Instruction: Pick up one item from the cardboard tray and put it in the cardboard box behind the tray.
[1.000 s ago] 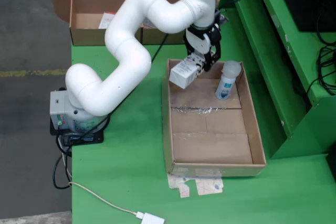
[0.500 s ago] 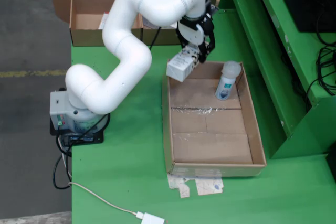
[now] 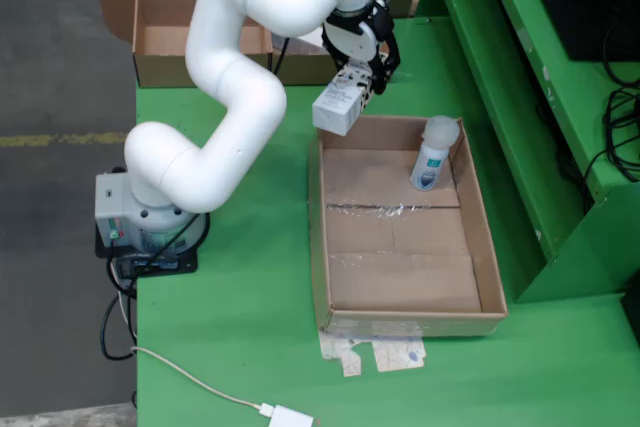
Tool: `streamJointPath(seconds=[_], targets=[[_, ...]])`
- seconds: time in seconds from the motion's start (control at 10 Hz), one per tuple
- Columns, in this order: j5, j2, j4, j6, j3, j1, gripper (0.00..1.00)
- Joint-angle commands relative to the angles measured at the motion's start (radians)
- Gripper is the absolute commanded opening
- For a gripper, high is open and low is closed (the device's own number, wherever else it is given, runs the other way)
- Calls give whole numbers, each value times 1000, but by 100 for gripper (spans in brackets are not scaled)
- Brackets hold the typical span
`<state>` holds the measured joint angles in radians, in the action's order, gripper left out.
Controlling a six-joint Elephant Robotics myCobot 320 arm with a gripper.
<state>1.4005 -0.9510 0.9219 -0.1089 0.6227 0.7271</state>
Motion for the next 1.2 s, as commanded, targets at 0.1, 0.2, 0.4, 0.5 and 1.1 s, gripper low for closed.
streamJointPath(seconds=[0.1,0.2,0.4,0.5,1.1], targets=[[-24,127,-62,-4,-152,95,0],[-24,127,-62,-4,-152,95,0],[-37,131,-53,-4,-168,137,0],[-40,156,-76,-8,-229,158,0],[-70,300,-317,-42,-623,267,0]])
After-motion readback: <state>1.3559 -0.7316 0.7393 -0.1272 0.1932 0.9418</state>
